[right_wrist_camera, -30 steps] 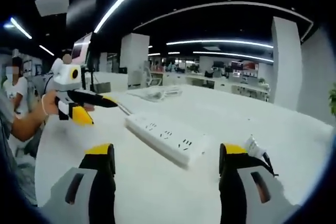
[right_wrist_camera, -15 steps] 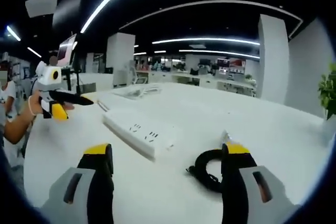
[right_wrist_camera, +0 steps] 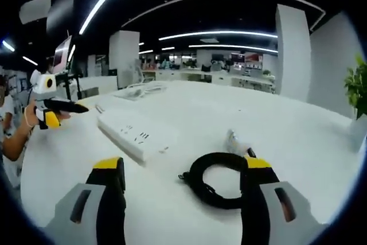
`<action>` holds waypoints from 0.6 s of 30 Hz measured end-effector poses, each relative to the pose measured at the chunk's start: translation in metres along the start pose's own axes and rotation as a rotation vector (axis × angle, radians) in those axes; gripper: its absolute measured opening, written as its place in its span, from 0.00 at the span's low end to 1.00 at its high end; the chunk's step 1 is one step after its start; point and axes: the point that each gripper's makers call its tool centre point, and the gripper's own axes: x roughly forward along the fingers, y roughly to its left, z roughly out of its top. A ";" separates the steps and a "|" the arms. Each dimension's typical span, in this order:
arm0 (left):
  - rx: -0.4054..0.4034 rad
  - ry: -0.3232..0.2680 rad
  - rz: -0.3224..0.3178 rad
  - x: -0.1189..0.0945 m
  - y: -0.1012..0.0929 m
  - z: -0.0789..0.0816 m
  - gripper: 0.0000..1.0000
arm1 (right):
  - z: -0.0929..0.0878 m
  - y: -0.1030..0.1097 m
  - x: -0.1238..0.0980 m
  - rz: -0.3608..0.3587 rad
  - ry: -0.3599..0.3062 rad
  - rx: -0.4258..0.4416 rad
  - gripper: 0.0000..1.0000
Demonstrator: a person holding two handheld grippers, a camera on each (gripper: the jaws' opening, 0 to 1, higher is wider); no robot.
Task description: Straighten the power strip on the desk, plug the charger into it
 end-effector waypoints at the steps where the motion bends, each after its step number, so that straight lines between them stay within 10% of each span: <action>1: 0.000 0.001 -0.001 0.000 0.000 0.000 0.78 | -0.002 -0.001 0.000 0.001 0.014 -0.002 0.82; 18: -0.008 0.000 -0.004 0.000 0.001 -0.002 0.77 | -0.012 -0.004 0.004 0.071 0.157 -0.012 0.78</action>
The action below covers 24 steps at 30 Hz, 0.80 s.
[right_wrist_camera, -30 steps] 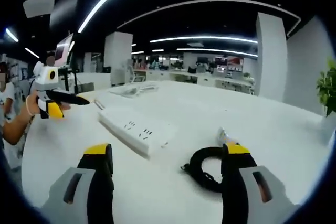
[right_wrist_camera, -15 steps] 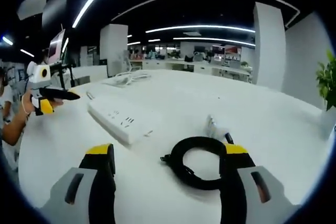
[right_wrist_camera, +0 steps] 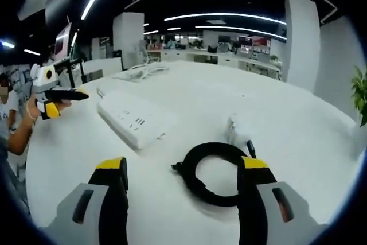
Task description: Straighten the power strip on the desk, plug the charger into it
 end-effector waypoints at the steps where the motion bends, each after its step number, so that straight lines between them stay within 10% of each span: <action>1: 0.001 0.000 0.000 0.000 0.000 0.000 0.77 | -0.001 0.000 0.001 0.005 0.007 0.003 0.78; 24: 0.013 0.015 -0.010 -0.001 -0.003 -0.006 0.76 | -0.015 -0.006 0.013 0.019 0.128 0.032 0.58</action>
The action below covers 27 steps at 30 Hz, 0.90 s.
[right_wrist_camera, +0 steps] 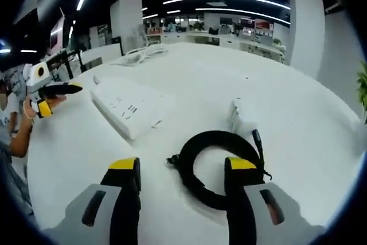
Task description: Straighten the power strip on the desk, plug the charger into it
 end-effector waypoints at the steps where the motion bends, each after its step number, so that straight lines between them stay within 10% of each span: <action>1: 0.001 0.000 0.001 0.000 0.000 0.000 0.76 | 0.000 -0.001 0.000 -0.001 0.004 0.003 0.58; 27: 0.005 -0.006 -0.003 -0.002 -0.003 0.000 0.76 | -0.006 0.003 -0.003 -0.003 0.107 -0.097 0.35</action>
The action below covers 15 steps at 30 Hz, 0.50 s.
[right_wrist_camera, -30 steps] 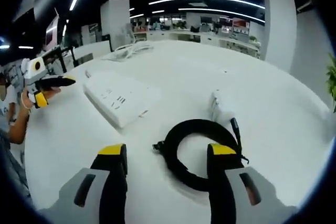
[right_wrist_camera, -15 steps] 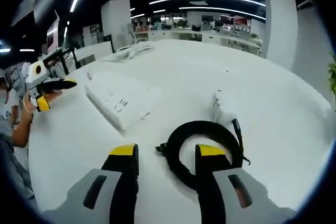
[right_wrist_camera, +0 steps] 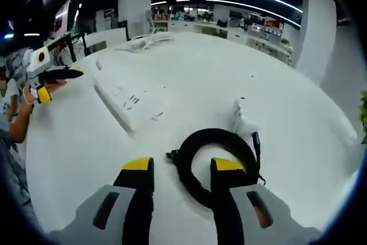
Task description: Straighten the power strip on the desk, plug the charger into it
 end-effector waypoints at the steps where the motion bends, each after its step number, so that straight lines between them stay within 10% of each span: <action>1: 0.001 0.002 0.000 0.000 0.000 -0.001 0.76 | -0.001 -0.001 0.001 0.000 0.011 -0.006 0.33; 15: -0.001 0.004 0.005 -0.002 0.002 -0.002 0.76 | -0.003 -0.002 0.004 0.021 0.047 -0.011 0.20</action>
